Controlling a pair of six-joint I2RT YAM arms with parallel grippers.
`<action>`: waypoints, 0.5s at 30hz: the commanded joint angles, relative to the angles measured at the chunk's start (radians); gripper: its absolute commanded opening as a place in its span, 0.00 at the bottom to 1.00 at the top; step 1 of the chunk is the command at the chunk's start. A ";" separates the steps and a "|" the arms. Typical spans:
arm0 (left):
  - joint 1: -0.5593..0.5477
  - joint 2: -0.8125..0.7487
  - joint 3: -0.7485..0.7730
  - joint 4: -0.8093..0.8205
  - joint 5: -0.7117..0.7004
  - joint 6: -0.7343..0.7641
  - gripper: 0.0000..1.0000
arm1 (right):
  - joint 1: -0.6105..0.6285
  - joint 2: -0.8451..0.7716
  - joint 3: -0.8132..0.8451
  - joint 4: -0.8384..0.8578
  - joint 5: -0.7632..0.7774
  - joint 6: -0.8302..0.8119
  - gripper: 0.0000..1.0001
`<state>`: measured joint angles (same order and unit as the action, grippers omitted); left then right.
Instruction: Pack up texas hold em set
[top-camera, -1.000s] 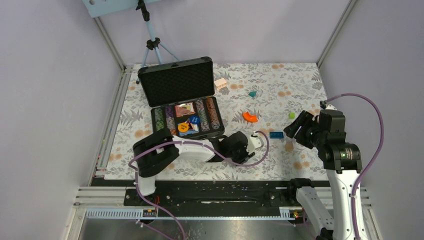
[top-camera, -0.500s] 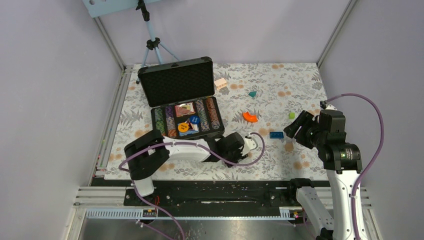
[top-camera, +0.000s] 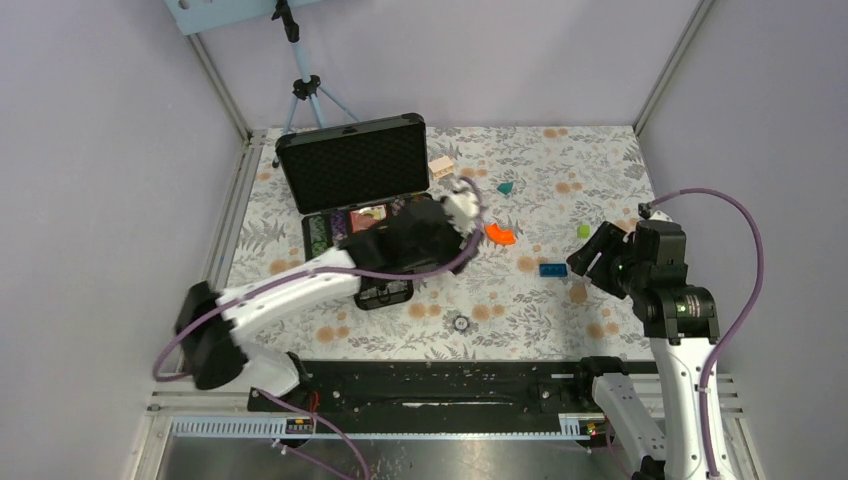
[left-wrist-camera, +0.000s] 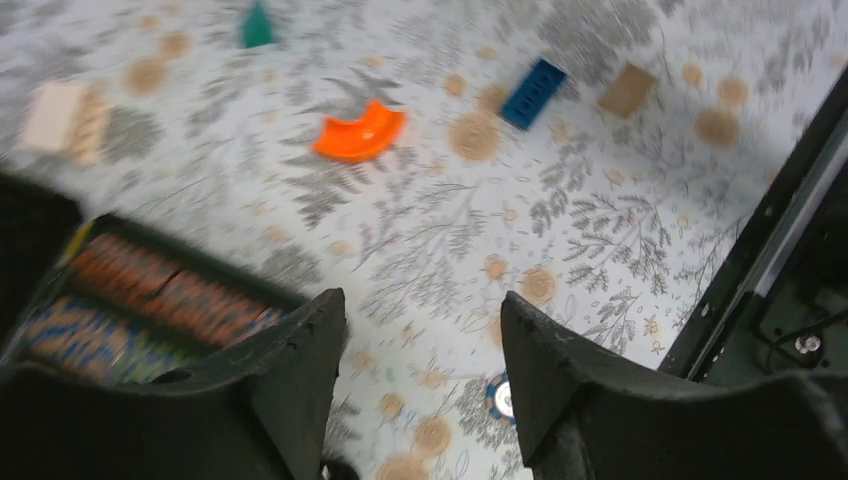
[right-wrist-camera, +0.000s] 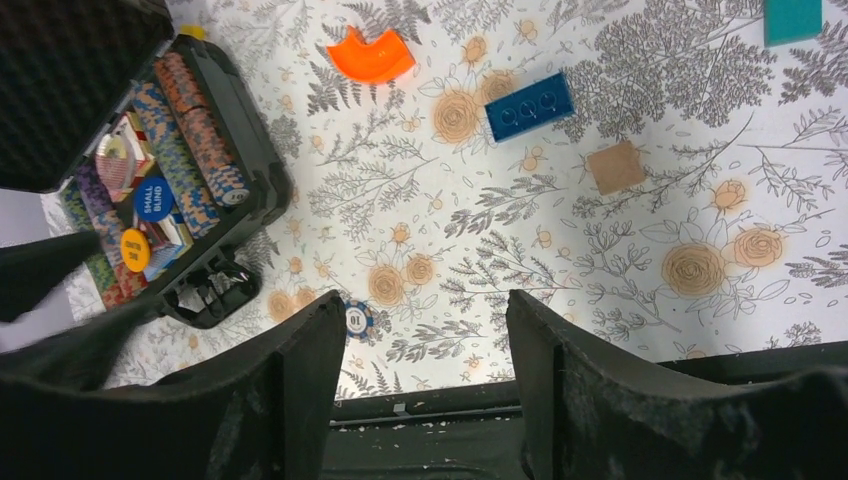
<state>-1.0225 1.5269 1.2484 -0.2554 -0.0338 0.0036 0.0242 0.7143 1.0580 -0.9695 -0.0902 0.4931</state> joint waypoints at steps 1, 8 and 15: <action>0.105 -0.265 -0.172 0.053 -0.068 -0.198 0.61 | 0.004 0.006 -0.075 0.060 -0.022 0.010 0.69; 0.273 -0.572 -0.367 -0.075 -0.143 -0.394 0.87 | 0.220 0.064 -0.155 0.132 0.101 0.095 0.72; 0.362 -0.724 -0.468 -0.141 -0.221 -0.464 0.99 | 0.628 0.372 -0.101 0.202 0.218 0.212 0.81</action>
<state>-0.6872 0.8749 0.8192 -0.3695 -0.1783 -0.3805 0.5224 0.9478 0.9230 -0.8413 0.0505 0.6216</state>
